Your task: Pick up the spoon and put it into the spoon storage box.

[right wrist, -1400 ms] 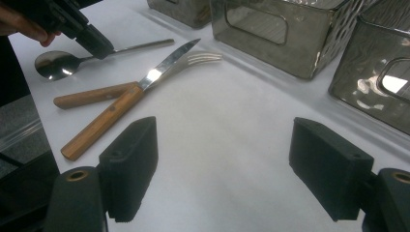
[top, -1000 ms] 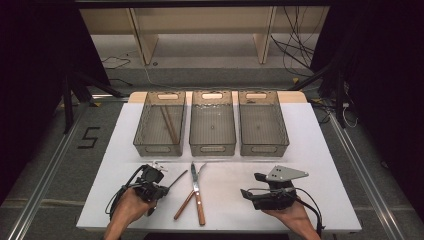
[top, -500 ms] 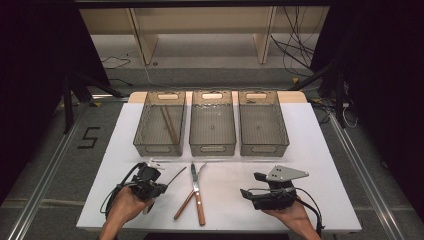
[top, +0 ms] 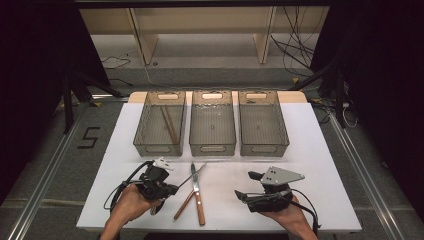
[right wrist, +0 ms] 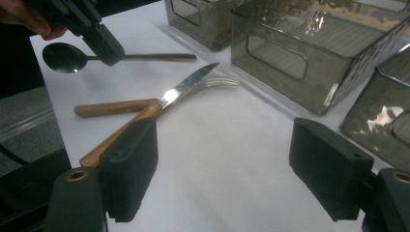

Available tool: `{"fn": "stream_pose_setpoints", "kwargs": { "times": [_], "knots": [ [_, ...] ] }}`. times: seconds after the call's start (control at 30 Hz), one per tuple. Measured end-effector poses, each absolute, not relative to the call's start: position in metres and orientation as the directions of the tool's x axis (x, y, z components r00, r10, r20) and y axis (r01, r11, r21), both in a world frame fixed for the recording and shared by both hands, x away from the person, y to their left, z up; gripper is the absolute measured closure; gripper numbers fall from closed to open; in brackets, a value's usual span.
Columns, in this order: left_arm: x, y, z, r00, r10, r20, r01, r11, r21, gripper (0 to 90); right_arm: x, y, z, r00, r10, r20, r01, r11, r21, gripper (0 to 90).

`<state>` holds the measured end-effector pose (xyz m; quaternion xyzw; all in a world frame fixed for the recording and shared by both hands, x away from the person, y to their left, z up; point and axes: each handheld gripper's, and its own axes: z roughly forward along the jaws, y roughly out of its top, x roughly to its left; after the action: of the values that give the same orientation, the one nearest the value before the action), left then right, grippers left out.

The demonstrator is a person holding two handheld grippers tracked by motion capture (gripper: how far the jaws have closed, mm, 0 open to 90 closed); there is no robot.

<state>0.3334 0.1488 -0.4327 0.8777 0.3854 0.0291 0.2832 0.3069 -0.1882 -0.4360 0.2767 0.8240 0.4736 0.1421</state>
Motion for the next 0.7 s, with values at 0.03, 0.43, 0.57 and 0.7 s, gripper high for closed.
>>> {"fn": "stream_pose_setpoints", "kwargs": {
  "times": [0.03,0.43,0.57,0.7],
  "knots": [
    [0.334,0.145,-0.432,0.712,0.681,-0.17,0.652,-0.553,0.519,89.0,0.306,-0.187,-0.435,-0.812,0.584,0.02,0.312,0.405,0.859,26.6],
    [0.338,0.105,-0.425,0.813,0.56,-0.161,0.555,-0.66,0.506,88.9,0.298,-0.167,-0.43,-0.848,0.524,-0.08,0.216,0.479,0.851,27.0],
    [0.335,0.1,-0.427,0.827,0.539,-0.161,0.54,-0.681,0.495,88.9,0.296,-0.16,-0.429,-0.865,0.49,-0.106,0.184,0.507,0.842,27.4],
    [0.332,0.097,-0.426,0.833,0.528,-0.166,0.533,-0.686,0.495,88.9,0.293,-0.152,-0.43,-0.874,0.464,-0.144,0.149,0.538,0.83,27.6]
  ]
}}
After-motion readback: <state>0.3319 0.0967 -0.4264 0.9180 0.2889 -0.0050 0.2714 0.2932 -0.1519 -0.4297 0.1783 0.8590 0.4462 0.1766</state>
